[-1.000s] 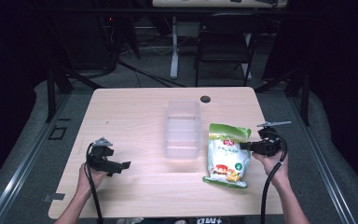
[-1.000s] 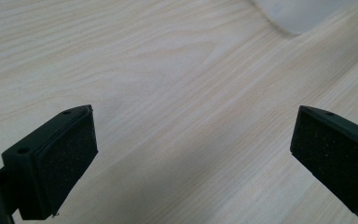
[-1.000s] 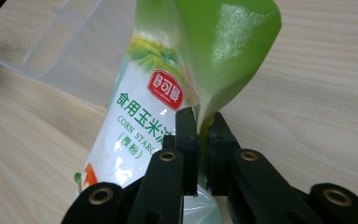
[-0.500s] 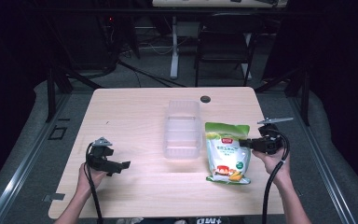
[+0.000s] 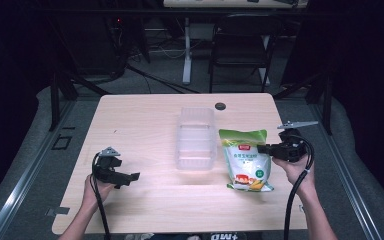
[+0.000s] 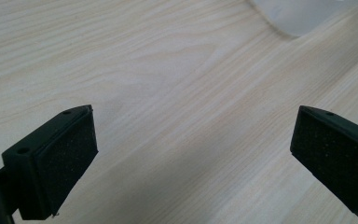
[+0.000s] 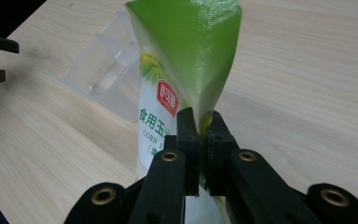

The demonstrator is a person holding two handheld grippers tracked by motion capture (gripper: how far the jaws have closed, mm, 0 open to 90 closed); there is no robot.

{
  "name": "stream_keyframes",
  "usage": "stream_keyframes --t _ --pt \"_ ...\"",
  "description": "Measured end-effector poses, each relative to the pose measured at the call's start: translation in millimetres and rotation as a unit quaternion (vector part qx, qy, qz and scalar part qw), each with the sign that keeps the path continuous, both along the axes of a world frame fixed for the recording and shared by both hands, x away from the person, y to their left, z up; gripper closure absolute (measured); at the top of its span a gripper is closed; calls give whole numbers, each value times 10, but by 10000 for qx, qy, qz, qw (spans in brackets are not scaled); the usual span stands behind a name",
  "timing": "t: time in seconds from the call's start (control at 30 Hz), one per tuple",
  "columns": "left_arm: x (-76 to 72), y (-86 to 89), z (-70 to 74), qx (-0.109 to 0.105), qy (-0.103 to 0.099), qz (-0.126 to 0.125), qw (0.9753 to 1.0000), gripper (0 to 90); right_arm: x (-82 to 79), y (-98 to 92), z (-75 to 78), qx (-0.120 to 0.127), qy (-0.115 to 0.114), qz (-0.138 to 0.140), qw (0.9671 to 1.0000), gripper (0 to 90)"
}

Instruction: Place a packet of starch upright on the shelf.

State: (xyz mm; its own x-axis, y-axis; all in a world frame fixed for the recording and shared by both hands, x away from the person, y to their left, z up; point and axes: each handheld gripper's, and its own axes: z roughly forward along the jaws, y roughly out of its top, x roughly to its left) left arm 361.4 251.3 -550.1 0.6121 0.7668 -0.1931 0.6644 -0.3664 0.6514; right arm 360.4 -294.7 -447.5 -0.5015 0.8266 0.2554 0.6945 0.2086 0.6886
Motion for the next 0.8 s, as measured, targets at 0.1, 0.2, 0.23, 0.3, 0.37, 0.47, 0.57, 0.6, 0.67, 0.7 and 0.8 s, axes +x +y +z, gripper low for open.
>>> stream_keyframes --t 0.1,0.2,0.23,0.3,0.37,0.47,0.57,0.6,0.67,0.7,0.8 --pt "-1 1 0 -6 1 5 10000 5 -4 11 58 -46 -61 -9 10000 876" --pt "-4 2 2 -17 5 16 10000 5 2 16 106 -110 -134 16 9998 877" --pt "-5 -2 -3 -21 -28 42 10000 5 2 20 125 -119 -140 6 9998 878" --pt "-5 -1 -2 -41 -21 43 10000 5 4 23 154 -161 -137 13 9998 878" --pt "-5 2 -2 -35 -25 53 10000 5 10 25 181 -209 -175 6 9996 878" --pt "-3 5 -7 -43 -13 51 10000 5 26 19 225 -260 -199 -11 9995 879" --pt "-3 6 -7 -41 -14 54 10000 5 39 15 261 -280 -216 -15 9994 879" --pt "-2 6 -6 -41 -13 52 10000 5 44 13 272 -285 -231 -23 9993 879" --pt "-3 6 -7 -39 -12 58 10000 5 57 3 291 -283 -265 -20 9992 879" --pt "-3 5 -8 -44 -3 58 10000 5 62 2 300 -271 -253 -39 9993 879" --pt "-1 5 -10 -38 2 49 10000 5 80 -2 325 -295 -255 -36 9992 879"
